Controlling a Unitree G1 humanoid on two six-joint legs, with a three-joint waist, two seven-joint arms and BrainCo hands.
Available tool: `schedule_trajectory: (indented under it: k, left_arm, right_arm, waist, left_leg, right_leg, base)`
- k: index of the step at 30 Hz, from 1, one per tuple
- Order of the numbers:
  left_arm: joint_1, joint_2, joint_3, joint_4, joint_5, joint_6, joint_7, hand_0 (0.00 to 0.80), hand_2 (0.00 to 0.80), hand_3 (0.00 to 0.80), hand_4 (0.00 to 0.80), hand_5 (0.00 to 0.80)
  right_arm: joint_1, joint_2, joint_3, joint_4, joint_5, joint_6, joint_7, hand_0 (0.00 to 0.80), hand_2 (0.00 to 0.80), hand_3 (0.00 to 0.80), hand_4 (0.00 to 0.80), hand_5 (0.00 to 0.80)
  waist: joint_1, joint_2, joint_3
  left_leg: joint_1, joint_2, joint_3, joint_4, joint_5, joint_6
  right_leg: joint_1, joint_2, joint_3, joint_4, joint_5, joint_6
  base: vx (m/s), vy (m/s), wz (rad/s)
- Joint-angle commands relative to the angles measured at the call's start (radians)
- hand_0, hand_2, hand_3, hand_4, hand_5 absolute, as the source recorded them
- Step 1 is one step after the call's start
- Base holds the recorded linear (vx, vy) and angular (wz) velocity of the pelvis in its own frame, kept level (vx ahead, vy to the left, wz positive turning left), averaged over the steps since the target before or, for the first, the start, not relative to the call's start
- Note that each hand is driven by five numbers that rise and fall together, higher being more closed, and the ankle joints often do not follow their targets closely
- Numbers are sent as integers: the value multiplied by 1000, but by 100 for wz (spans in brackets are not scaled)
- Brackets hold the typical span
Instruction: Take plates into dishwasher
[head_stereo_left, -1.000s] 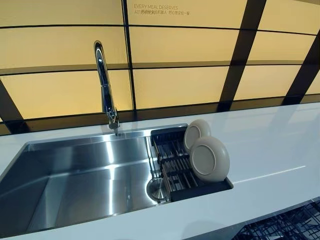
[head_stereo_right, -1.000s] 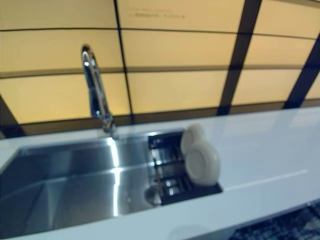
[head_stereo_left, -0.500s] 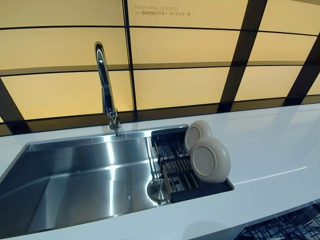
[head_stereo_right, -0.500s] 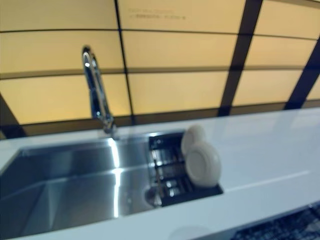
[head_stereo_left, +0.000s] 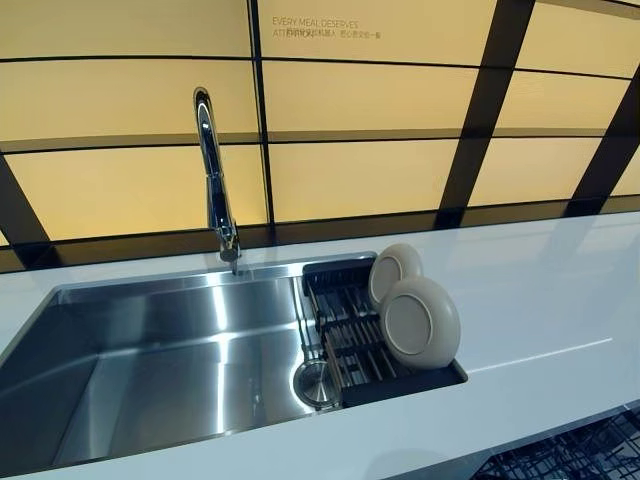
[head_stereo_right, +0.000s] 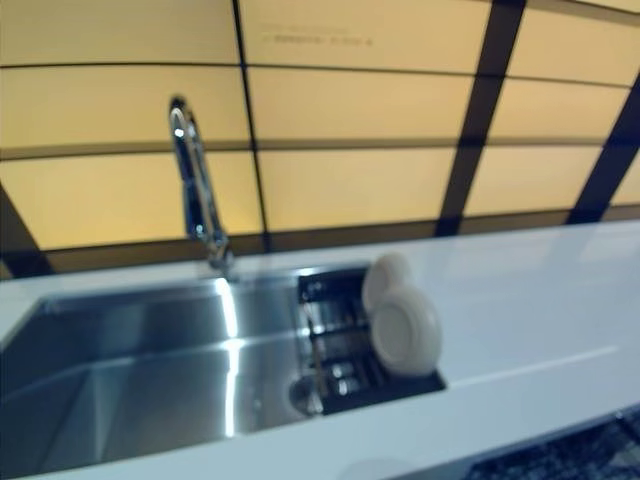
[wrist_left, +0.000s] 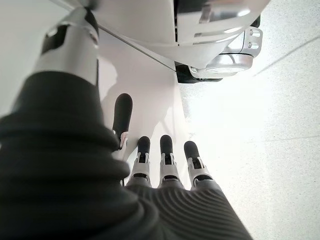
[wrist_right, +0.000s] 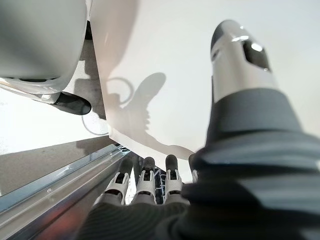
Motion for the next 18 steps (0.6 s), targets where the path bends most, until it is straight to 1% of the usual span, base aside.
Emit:
schedule_trajectory:
  k: [1,13,16,18]
  left_arm:
    - [-161,25,26,16,36,-48,10,0,0,0,0,0]
    - [-153,29,30,22,38,-46,9,0,0,0,0,0]
    - [-149,31,33,21,32,-57,0,0,0,0,0,0]
    - [-151,31,35,10,1,-86,-13,0,0,0,0,0]
  right_arm:
    - [-71,-12,-3,-8,-4,-7,10,0,0,0,0,0]
    - [-76,-11,9,-16,0,-14,2,0,0,0,0,0]
    - [-75,-14,5,-10,-1,-18,8,0,0,0,0,0]
    - [-73,-14,6,-10,-1,-17,8,0,0,0,0,0]
  waist:
    - [-24,-38,0]
    - [-15,-37,3]
    - [-15,-35,4]
    - [-14,-34,4]
  left_leg:
    - [15,-46,18,-8,-8,32]
    - [14,-45,12,-8,-8,33]
    - [17,-43,13,-8,-8,31]
    - [18,-42,11,-8,-7,29]
  right_leg:
    - [54,-63,25,-57,85,76]
    - [58,-64,15,-56,80,75]
    - [61,-63,13,-57,80,75]
    - [62,-63,10,-58,80,75]
  base:
    - [0,0,0]
    - [3,-4,3]
    - [0,0,0]
    - [0,0,0]
